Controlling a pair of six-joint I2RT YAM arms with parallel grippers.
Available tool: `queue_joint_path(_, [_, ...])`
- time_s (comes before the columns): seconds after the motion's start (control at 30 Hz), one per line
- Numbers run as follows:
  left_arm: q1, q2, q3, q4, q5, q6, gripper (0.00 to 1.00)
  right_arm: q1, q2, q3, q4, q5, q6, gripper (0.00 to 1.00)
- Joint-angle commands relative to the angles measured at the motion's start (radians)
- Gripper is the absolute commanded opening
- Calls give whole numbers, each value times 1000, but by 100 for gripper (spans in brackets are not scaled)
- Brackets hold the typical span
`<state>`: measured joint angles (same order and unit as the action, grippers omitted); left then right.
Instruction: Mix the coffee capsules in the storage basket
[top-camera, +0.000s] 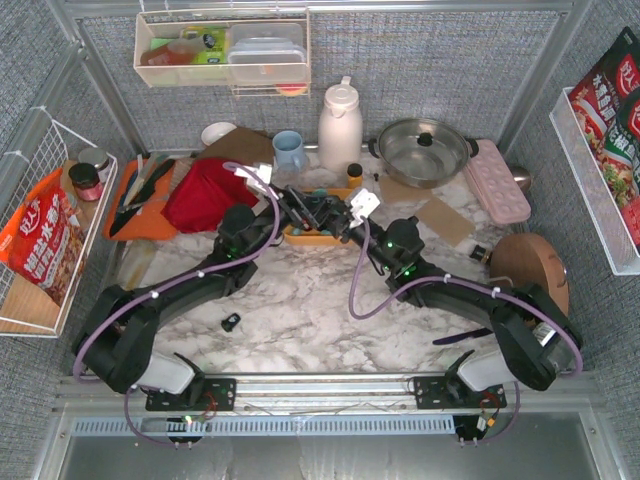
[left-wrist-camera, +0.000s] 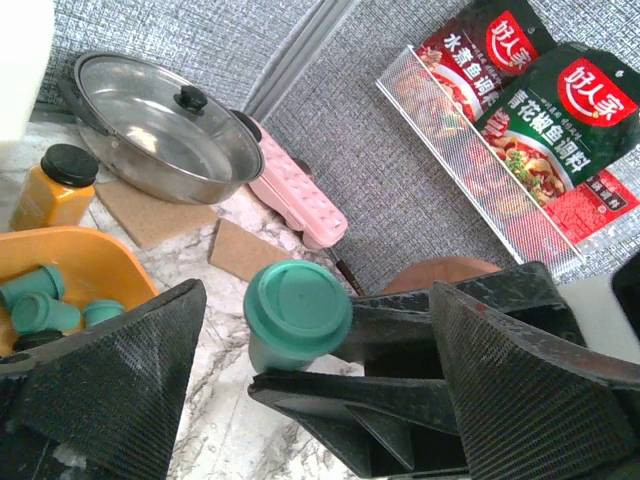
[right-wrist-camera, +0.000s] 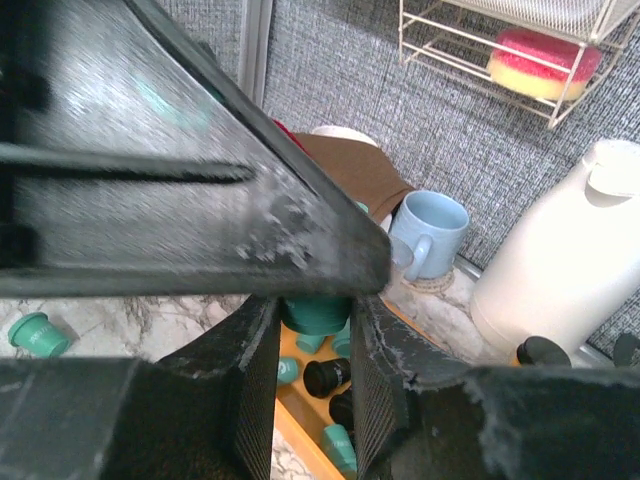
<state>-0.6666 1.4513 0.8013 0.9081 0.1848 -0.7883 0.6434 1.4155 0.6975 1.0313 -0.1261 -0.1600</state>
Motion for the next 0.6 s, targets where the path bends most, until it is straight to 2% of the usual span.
queue_joint_path(0.0, [3,-56,-15,-35,-45,55,99,-4,-9,17,-65,16,-8,9])
queue_joint_path(0.13, [12,-164,-38,-175,-142,143,99,-18,-11,13,-122,46,-13,8])
queue_joint_path(0.27, [13,-280,-58,-352,-250,240,99,-35,4,47,-254,91,-12,8])
queue_joint_path(0.57, [13,-430,-120,-764,-402,260,99,-83,196,364,-765,209,10,8])
